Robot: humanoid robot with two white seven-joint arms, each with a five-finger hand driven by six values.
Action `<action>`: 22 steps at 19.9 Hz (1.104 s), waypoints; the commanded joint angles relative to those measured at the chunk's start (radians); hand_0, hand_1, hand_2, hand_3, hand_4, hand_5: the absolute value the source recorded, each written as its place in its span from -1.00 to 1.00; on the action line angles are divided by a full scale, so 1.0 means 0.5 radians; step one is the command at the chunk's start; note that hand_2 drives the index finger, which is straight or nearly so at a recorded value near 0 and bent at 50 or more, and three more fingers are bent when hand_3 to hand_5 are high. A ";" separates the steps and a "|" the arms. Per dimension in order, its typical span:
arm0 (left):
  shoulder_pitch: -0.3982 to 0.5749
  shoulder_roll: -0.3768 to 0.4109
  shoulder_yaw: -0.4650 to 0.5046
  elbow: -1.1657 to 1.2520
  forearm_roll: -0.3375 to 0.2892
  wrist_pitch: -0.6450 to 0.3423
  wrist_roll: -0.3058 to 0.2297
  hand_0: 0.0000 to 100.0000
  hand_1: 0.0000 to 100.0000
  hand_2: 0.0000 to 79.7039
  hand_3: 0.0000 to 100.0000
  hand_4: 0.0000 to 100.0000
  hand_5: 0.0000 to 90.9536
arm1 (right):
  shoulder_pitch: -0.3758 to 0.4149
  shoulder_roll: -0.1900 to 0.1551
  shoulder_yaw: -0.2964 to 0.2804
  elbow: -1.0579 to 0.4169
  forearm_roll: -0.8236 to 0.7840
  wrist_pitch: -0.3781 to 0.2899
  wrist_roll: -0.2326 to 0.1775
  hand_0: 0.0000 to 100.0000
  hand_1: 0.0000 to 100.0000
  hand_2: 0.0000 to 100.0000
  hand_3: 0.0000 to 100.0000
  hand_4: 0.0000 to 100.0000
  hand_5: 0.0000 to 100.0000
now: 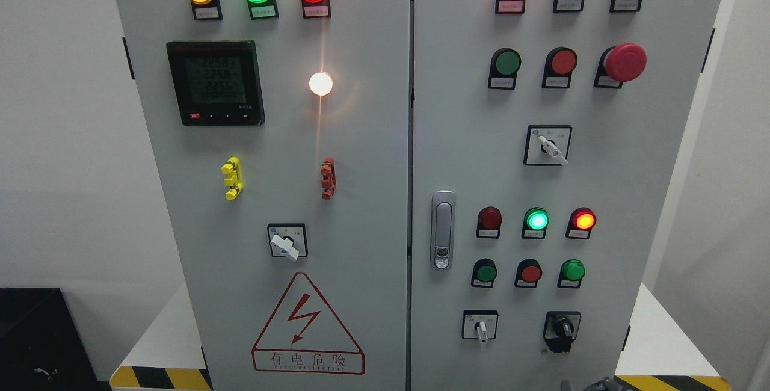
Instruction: Flip black knob to close circuit
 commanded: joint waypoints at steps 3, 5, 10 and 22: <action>0.043 -0.001 0.000 -0.046 0.000 -0.002 0.000 -0.76 0.11 -1.00 -1.00 -1.00 -1.00 | 0.252 0.011 0.013 -0.189 -0.898 -0.153 -0.081 -1.00 -0.87 -0.19 0.33 0.28 0.18; 0.043 0.002 0.000 -0.046 0.000 -0.002 0.000 -0.76 0.11 -1.00 -1.00 -1.00 -1.00 | 0.313 0.008 0.013 -0.189 -1.061 -0.248 -0.075 -1.00 -0.87 -0.30 0.16 0.15 0.11; 0.043 -0.001 0.000 -0.046 0.000 -0.002 0.000 -0.76 0.11 -1.00 -1.00 -1.00 -1.00 | 0.381 0.002 0.007 -0.177 -1.270 -0.387 -0.036 -1.00 -0.91 -0.46 -0.11 -0.21 -0.37; 0.043 -0.001 0.000 -0.046 0.000 -0.002 0.000 -0.76 0.11 -1.00 -1.00 -1.00 -1.00 | 0.489 -0.002 -0.002 -0.156 -1.378 -0.580 0.308 -1.00 -1.00 -0.84 -0.62 -0.74 -1.00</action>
